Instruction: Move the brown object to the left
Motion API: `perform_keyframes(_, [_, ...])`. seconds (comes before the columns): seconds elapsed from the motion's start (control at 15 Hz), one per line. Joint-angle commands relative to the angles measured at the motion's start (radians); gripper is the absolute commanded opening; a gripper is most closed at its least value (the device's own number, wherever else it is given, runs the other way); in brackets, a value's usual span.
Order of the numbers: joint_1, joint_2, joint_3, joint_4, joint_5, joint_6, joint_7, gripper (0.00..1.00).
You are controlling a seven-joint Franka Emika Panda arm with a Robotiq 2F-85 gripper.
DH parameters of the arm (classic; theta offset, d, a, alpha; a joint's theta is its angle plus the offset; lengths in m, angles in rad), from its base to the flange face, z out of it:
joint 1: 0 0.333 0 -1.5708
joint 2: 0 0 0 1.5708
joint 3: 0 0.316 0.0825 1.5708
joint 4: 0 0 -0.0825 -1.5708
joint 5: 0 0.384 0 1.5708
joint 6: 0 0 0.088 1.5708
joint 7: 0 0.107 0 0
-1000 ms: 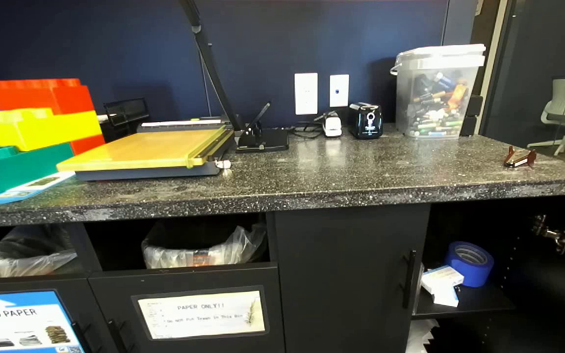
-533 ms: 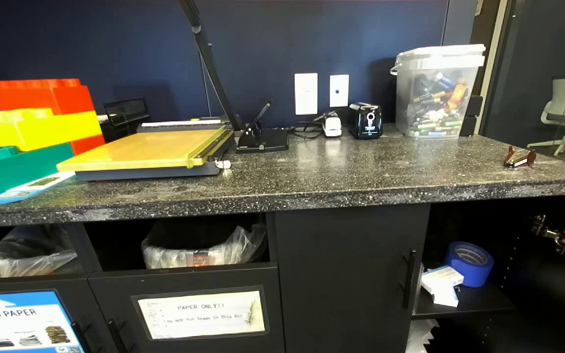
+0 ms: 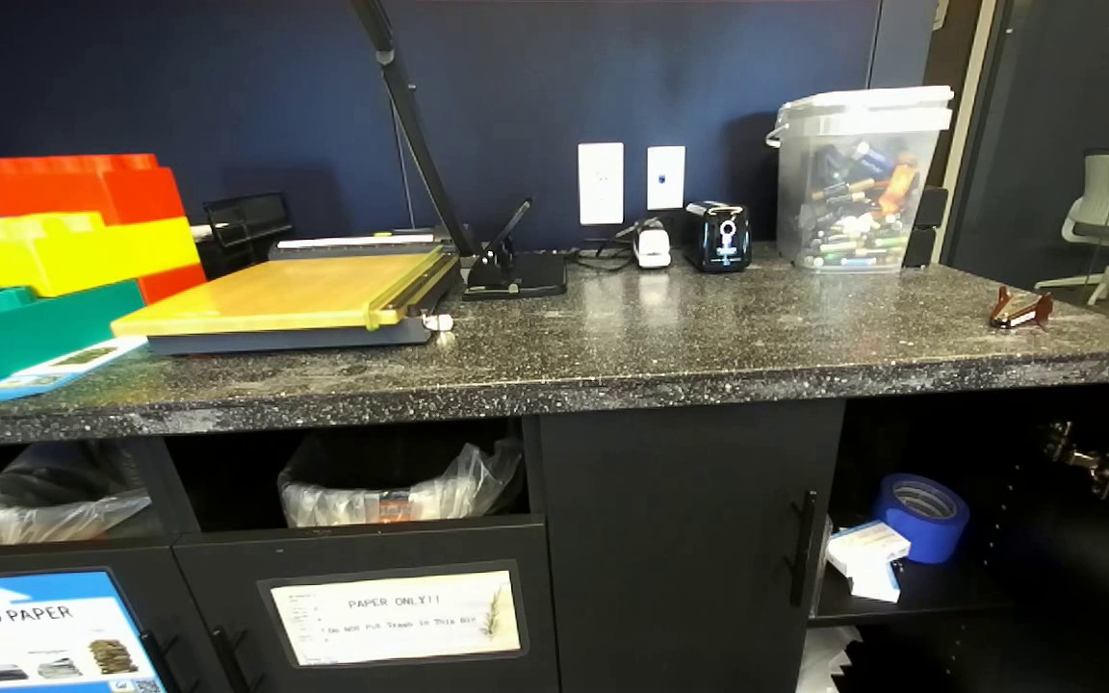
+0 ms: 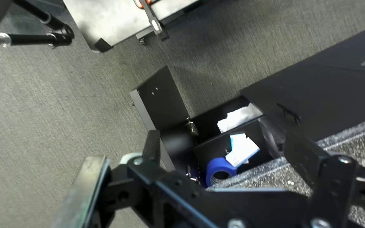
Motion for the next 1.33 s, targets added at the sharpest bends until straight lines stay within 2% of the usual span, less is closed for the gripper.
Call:
perform_keyframes(0.0, [0.016, 0.228, -0.022, 0.255, 0.040, 0.002, 0.093, 1.00])
perform_keyframes(0.67, [0.054, 0.745, -0.080, 0.804, 0.053, 0.009, 0.292, 1.00])
perform_keyframes(1.27, [0.054, 1.163, -0.120, 1.231, 0.042, -0.033, 0.437, 1.00])
